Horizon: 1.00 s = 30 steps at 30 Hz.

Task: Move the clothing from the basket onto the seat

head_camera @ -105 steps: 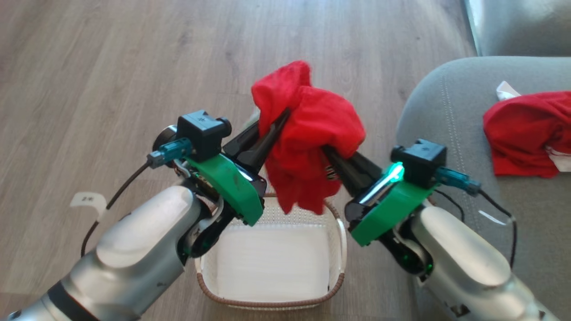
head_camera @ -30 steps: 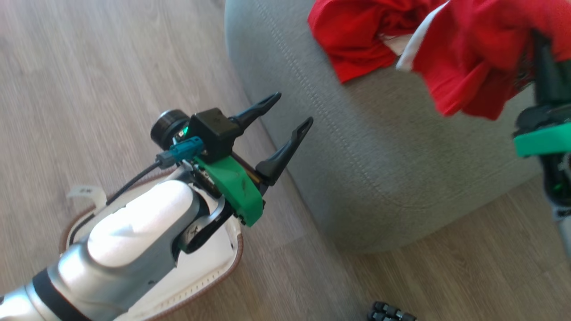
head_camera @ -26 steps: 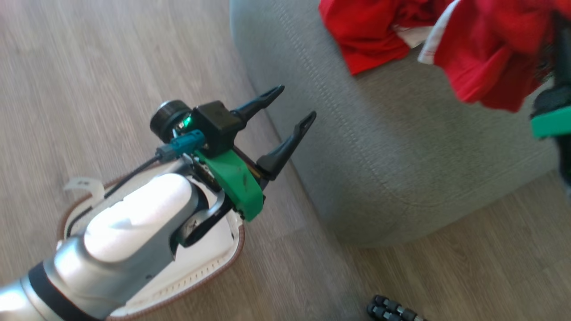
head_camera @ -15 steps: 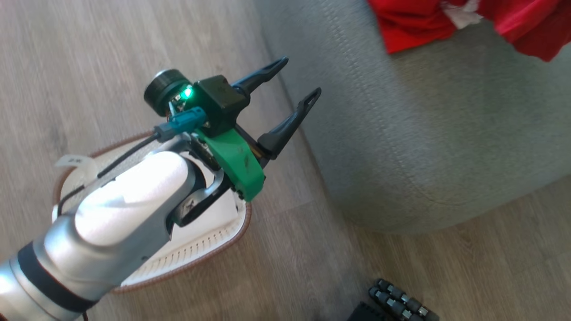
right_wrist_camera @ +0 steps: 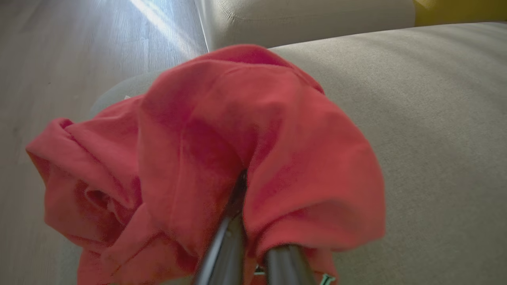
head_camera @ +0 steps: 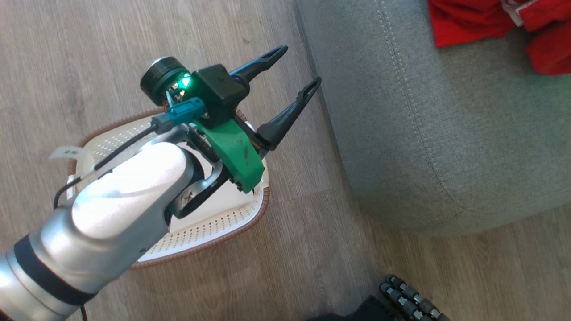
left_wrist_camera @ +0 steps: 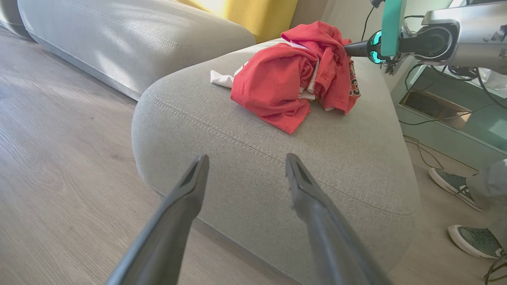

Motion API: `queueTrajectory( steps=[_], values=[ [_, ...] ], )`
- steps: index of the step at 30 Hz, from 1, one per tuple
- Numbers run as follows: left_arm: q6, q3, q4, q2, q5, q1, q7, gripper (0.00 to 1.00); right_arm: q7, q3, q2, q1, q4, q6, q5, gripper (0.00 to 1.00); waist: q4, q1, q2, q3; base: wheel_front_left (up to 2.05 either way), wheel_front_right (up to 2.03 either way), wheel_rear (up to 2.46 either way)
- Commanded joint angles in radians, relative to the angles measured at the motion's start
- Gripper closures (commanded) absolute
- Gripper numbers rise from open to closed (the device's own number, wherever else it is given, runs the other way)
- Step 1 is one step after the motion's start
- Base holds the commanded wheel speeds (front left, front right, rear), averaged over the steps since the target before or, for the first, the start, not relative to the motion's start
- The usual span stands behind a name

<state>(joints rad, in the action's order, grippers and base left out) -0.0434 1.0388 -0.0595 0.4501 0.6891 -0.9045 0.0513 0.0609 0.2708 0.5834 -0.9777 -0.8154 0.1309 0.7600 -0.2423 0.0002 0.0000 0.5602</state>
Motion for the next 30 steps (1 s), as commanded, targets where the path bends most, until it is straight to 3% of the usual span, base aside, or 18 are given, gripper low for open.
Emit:
queueTrajectory(
  steps=[1, 5, 6, 8, 9, 10, 26, 30],
  values=[
    [0.004, -0.038, 0.027, 0.014, -0.006, -0.049, 0.007, 0.0, 0.025, 0.013, 0.052, -0.007, 0.012, 0.0, 0.012, 1.0, 0.002, -0.0002, 0.0, -0.003, 0.0, 0.0, 0.0],
    [0.003, -0.038, 0.02, 0.01, -0.003, -0.048, 0.014, 0.0, 0.096, 0.046, 0.069, -0.013, -0.01, 0.0, 0.049, 1.0, 0.005, -0.0002, 0.0, -0.013, 0.0, 0.0, 0.0],
    [0.003, -0.038, 0.018, 0.009, -0.002, -0.047, 0.015, 0.0, 0.11, 0.052, 0.073, -0.013, -0.013, 0.0, 0.062, 0.95, 0.006, -0.0002, 0.0, -0.016, 0.0, 0.0, 0.0],
    [0.003, -0.038, 0.015, 0.009, 0.0, -0.046, 0.018, 0.0, 0.128, 0.066, 0.079, -0.01, -0.012, 0.0, 0.079, 0.38, 0.005, -0.0002, 0.0, -0.022, 0.0, 0.0, 0.0],
    [0.002, -0.038, 0.013, 0.008, 0.001, -0.045, 0.02, 0.0, 0.133, 0.073, 0.081, -0.007, -0.01, 0.0, 0.088, 0.04, 0.004, -0.0002, 0.0, -0.026, 0.0, 0.0, 0.0],
    [0.002, -0.038, 0.011, 0.009, 0.002, -0.043, 0.022, 0.0, 0.136, 0.08, 0.083, -0.005, -0.007, 0.0, 0.095, 0.0, 0.002, -0.0002, 0.0, -0.03, 0.0, 0.0, 0.0],
    [-0.012, -0.034, -0.029, 0.008, 0.041, 0.037, 0.07, 0.0, 0.279, 0.215, 0.173, 0.094, 0.03, 0.0, 0.189, 0.0, -0.034, -0.0002, 0.0, -0.202, 0.0, 0.0, 0.0],
    [-0.022, -0.037, -0.034, 0.008, 0.056, 0.067, 0.087, 0.0, 0.257, 0.231, 0.21, 0.117, 0.076, 0.0, 0.19, 0.0, -0.033, -0.0002, 0.0, -0.253, 0.0, 0.0, 0.0]
  ],
)
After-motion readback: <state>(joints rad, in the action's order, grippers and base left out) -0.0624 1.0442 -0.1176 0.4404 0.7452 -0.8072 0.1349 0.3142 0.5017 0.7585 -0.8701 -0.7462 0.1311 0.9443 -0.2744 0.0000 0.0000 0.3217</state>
